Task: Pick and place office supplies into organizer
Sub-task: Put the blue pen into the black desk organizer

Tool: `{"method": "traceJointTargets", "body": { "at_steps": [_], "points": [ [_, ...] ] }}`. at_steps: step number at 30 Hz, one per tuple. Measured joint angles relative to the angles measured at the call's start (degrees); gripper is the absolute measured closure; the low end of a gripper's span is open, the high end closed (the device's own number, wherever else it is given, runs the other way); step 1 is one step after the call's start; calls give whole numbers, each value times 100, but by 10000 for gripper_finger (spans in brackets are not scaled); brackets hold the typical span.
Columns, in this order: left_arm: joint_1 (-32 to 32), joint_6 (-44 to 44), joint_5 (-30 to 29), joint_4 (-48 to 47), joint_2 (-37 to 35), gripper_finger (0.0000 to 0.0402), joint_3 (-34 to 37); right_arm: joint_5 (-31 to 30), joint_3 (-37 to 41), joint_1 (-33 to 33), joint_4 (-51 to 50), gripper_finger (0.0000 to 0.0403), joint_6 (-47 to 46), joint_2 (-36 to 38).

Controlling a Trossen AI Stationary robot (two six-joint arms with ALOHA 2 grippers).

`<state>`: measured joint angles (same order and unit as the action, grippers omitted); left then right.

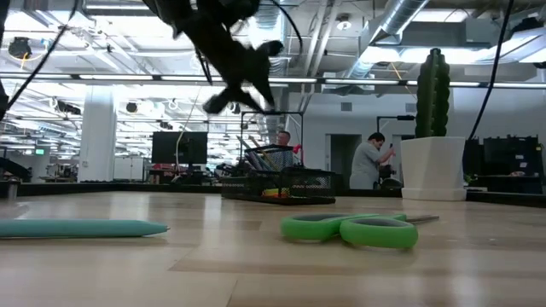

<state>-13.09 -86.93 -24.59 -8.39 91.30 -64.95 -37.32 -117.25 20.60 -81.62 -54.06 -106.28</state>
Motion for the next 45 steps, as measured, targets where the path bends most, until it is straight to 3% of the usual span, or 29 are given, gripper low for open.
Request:
{"method": "traceJointTargets", "body": {
  "at_steps": [3,7,10,13,15,17,22,26,30,33,41,45],
  "points": [
    [41,1021,8,-314,-513,291,-7,0,0,2,-82,403,2,0],
    [172,3407,299,-1547,-1245,292,-7,-3,0,2,-37,403,-1,0],
    [285,5509,1370,-2719,-1713,292,-7,-7,0,2,20,403,-2,0],
    [369,7113,3034,-3506,-1970,292,-6,-11,0,-15,113,403,-2,0],
    [454,7746,4009,-3587,-2007,292,32,-23,0,-66,215,403,-3,0],
    [618,8355,4500,-3581,-2001,292,103,-27,0,-105,355,403,-1,0],
    [1450,8837,4744,-3717,-1999,292,455,-31,0,-156,536,403,35,0],
    [2034,9309,5196,-4624,-2009,292,470,-28,0,-149,535,403,51,0],
    [2489,10386,5050,-5580,-2034,292,437,-31,0,-207,535,403,224,0],
    [3042,11244,4607,-5867,-2056,292,443,-31,0,-290,541,403,251,0],
    [4374,12878,2481,-4864,-2045,292,1124,-31,0,-597,617,403,426,0],
    [4433,13457,2259,-4145,-2043,292,1512,-7,0,-702,802,403,851,0]
  ]
}}
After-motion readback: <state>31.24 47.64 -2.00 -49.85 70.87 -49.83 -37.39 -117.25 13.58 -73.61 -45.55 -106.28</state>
